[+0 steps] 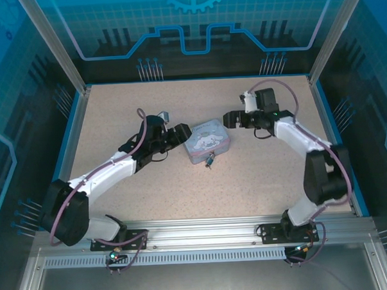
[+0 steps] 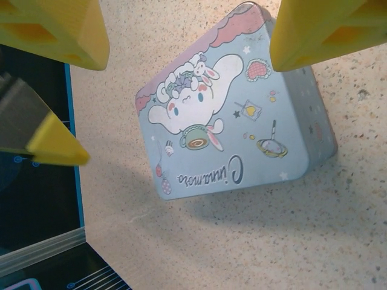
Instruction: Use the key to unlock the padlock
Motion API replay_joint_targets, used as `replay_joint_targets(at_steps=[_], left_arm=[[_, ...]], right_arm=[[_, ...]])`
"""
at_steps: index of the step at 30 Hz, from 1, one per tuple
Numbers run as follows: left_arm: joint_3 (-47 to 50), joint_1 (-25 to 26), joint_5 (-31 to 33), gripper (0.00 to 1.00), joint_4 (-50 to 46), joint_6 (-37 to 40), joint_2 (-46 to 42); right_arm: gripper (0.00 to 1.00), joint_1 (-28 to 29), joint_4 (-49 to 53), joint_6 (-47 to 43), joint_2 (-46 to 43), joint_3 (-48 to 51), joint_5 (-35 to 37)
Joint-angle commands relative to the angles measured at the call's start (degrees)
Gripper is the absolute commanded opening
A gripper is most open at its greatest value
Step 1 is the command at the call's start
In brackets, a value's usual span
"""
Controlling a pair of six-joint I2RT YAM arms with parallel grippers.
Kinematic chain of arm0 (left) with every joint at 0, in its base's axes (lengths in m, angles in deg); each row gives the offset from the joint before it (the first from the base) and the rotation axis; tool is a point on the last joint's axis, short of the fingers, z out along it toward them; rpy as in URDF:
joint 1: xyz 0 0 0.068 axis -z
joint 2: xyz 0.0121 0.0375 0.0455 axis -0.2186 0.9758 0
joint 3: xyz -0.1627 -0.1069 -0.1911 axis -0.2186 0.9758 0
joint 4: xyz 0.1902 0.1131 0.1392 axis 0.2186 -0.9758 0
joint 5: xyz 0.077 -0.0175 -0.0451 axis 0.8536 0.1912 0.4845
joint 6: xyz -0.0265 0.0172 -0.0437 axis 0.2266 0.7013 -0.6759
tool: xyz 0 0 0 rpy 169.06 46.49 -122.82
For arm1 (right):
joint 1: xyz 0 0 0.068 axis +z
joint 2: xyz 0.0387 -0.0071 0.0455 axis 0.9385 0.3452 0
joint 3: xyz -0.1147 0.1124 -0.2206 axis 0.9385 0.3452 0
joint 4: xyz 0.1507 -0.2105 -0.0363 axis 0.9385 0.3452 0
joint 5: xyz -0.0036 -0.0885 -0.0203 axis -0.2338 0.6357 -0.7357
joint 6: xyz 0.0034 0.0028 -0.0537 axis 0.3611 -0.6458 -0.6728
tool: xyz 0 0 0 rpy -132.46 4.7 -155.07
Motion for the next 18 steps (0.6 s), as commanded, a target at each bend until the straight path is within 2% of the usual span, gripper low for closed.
replay_joint_targets(at_steps=[1,4,9,15,18], left_arm=[[-4.4,0.8,-0.6,0.70,-2.2,3.3,1.6],[-6.0,1.0,-2.3,0.68,0.2,2.9,4.9],[-9.1,1.7,-6.5,0.66,5.3,2.2,11.3],[-12.8,2.6,-10.1,0.65,8.4,1.7,17.1],[-13.6,2.8,-10.7,0.65,9.1,1.5,18.7]], right_arm=[[0.82,0.1,-3.4,6.3,-6.8,9.9,-7.4],[0.76,1.3,-11.5,16.5,-11.3,20.3,-11.8],[0.69,6.8,-22.9,29.2,-15.5,31.4,-7.6],[0.61,14.6,-32.7,35.5,-11.8,36.0,0.0],[0.56,16.8,-36.8,36.7,-7.8,36.1,0.9]])
